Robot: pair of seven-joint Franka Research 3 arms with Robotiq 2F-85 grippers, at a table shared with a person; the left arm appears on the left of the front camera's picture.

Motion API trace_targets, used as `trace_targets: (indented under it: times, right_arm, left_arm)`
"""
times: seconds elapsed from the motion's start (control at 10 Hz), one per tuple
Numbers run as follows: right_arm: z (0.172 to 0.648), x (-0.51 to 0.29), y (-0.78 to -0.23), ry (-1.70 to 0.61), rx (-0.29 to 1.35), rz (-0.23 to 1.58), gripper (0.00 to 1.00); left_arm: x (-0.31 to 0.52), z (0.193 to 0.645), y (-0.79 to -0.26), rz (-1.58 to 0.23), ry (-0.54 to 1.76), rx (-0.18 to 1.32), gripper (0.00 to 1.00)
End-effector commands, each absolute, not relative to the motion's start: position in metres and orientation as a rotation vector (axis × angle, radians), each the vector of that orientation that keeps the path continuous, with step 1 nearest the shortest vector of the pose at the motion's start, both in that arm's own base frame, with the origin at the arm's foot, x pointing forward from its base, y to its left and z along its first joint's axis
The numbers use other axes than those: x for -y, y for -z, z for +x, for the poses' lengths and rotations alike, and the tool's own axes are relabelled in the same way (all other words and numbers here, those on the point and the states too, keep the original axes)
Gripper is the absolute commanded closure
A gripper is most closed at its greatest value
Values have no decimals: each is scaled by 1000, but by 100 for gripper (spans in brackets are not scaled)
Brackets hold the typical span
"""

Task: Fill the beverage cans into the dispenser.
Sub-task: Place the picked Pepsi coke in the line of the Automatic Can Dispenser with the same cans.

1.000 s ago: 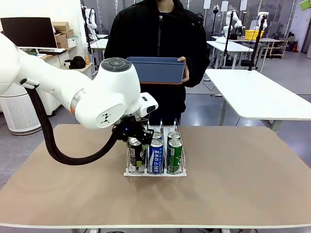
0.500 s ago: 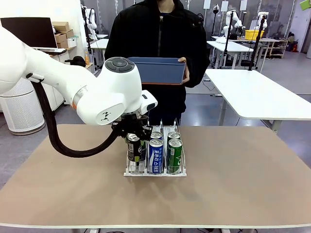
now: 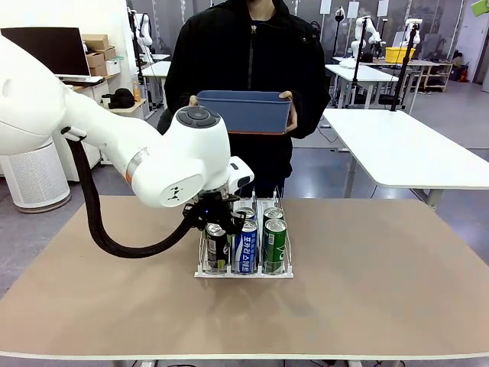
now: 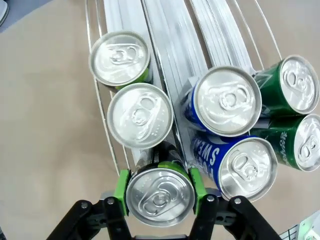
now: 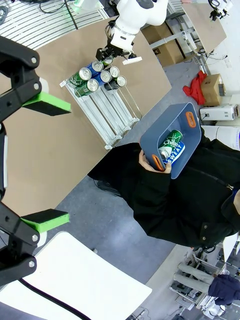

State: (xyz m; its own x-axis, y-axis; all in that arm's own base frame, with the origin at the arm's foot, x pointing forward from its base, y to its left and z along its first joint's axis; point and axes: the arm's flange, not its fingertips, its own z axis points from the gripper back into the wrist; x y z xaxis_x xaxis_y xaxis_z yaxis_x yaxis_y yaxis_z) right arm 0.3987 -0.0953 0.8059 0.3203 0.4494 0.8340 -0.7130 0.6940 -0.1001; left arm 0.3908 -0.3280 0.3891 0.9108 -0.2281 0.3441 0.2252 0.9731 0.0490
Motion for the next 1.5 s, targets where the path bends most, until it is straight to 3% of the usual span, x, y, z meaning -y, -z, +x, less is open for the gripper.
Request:
trace_targets:
  times: [0.0, 0.6, 1.0, 1.4]
  right_arm:
    - [398, 94, -805, -782, 978, 315, 0]
    - [398, 94, -805, -782, 978, 315, 0]
    - [398, 94, -805, -782, 978, 315, 0]
    - [398, 94, -805, -782, 978, 315, 0]
  left_arm:
    - [330, 394, -387, -33, 255, 345, 42]
    - [328, 392, -388, 5, 236, 352, 42]
    - [319, 384, -405, -31, 234, 372, 3]
    - [316, 366, -430, -45, 217, 400, 0]
